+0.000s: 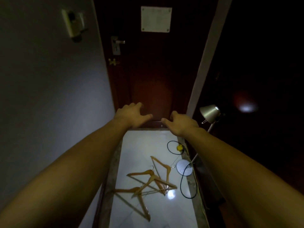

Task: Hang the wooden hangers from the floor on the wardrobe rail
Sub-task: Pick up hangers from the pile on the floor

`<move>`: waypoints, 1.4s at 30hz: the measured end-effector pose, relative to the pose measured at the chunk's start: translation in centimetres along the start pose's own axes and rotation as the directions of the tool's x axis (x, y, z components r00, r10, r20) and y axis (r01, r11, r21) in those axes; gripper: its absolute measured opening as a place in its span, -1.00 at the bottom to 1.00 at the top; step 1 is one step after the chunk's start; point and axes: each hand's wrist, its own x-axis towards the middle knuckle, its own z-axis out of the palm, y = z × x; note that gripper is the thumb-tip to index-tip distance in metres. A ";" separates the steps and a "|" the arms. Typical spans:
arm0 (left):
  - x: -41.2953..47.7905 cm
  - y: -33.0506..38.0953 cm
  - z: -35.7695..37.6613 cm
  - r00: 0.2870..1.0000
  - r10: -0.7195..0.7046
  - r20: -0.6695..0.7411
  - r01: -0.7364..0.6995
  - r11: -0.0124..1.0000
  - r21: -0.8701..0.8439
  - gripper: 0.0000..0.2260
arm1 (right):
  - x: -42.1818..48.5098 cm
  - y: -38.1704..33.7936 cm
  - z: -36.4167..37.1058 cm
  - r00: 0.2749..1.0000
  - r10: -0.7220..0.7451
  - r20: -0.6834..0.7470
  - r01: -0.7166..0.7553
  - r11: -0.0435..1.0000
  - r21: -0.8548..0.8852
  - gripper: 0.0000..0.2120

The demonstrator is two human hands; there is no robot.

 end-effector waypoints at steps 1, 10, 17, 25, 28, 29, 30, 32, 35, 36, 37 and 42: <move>0.2 -0.6 0.7 1.000 -0.021 0.018 0.021 1.000 -0.008 -0.25 | 0.8 -0.1 0.8 1.000 -0.011 0.027 0.010 1.000 0.009 -0.38; 5.0 -0.9 8.4 0.975 -0.175 0.135 0.189 0.976 -0.103 -0.30 | 8.4 2.5 8.0 0.967 -0.109 0.228 0.099 0.994 0.054 -0.32; 7.1 -0.8 16.2 0.941 -0.234 0.244 0.280 0.945 -0.172 -0.31 | 12.6 6.3 14.2 0.918 -0.096 0.385 0.092 0.995 0.030 -0.39; 8.0 -4.2 23.5 0.843 -0.331 0.425 0.433 0.886 -0.168 -0.29 | 14.5 8.4 21.5 0.868 -0.071 0.491 0.021 0.994 0.107 -0.44; 8.2 -4.9 25.7 0.817 -0.308 0.488 0.438 0.882 -0.176 -0.31 | 14.7 9.3 23.5 0.841 -0.059 0.538 0.005 0.995 0.101 -0.53; 8.3 -5.3 26.2 0.812 -0.297 0.502 0.432 0.885 -0.175 -0.31 | 14.7 9.4 24.1 0.841 -0.055 0.539 -0.001 0.995 0.102 -0.59; 8.5 -5.6 26.7 0.806 -0.292 0.514 0.431 0.886 -0.172 -0.29 | 14.8 9.6 24.7 0.846 -0.045 0.532 -0.014 0.994 0.106 -0.64; 9.2 -6.7 27.7 0.786 -0.293 0.545 0.452 0.873 -0.181 -0.28 | 15.1 9.5 26.1 0.837 0.003 0.547 -0.069 0.993 0.099 -0.70; 10.3 -8.4 30.1 0.752 -0.265 0.603 0.462 0.865 -0.196 -0.27 | 15.4 9.9 28.7 0.815 0.052 0.578 -0.100 0.994 0.051 -0.72; 11.0 -9.2 31.2 0.743 -0.256 0.618 0.458 0.869 -0.190 -0.28 | 15.4 10.4 29.6 0.816 0.073 0.574 -0.113 0.993 0.034 -0.76; 11.6 -9.9 32.3 0.736 -0.255 0.627 0.456 0.872 -0.181 -0.28 | 15.4 10.9 30.6 0.814 0.082 0.575 -0.116 0.993 0.023 -0.77; 14.1 -13.0 39.3 0.707 -0.256 0.660 0.472 0.865 -0.171 -0.26 | 15.6 15.3 37.6 0.753 0.191 0.630 -0.207 0.977 -0.049 -0.58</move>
